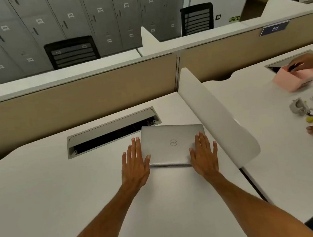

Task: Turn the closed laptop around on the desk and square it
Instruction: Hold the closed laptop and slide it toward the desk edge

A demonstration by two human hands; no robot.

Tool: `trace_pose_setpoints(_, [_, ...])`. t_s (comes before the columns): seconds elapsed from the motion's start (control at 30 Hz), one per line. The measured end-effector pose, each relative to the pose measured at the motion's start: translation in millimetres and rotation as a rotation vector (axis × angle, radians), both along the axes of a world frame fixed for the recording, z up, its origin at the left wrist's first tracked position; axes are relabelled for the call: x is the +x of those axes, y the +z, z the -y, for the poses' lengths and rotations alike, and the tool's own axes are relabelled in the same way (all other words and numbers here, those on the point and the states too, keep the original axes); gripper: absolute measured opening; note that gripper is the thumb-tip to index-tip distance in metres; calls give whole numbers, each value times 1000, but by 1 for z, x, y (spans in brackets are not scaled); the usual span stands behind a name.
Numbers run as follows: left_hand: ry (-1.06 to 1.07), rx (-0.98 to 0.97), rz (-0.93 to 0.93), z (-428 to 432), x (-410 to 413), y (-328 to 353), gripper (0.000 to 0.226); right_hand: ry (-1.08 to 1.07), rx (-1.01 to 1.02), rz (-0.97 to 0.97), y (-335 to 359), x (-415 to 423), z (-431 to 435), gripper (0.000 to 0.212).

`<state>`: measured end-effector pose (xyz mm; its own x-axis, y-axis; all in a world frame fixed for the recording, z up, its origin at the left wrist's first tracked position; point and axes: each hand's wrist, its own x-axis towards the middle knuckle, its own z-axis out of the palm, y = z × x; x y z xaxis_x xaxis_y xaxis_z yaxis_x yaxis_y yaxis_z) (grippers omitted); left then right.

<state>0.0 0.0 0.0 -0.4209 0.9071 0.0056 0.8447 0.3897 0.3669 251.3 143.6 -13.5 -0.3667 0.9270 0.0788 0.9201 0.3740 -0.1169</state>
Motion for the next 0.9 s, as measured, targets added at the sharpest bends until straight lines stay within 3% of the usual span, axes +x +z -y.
trace_pose_setpoints(0.3, [31,-132,163,-49,-9,-14,80,-264,-151,-55,2,12,-41,58])
trace_pose_setpoints(0.47, [124,-180,328,-75,1,-14,82,-364,-189,-217,-4,5,-54,33])
trace_pose_setpoints(0.7, [468,-186,499,-111,13,4,63,-551,-346,-416,6,-13,-65,33])
trace_pose_setpoints(0.9, [575,-185,583,-115,3,5,59,-709,-510,-582,0,-12,-77,42])
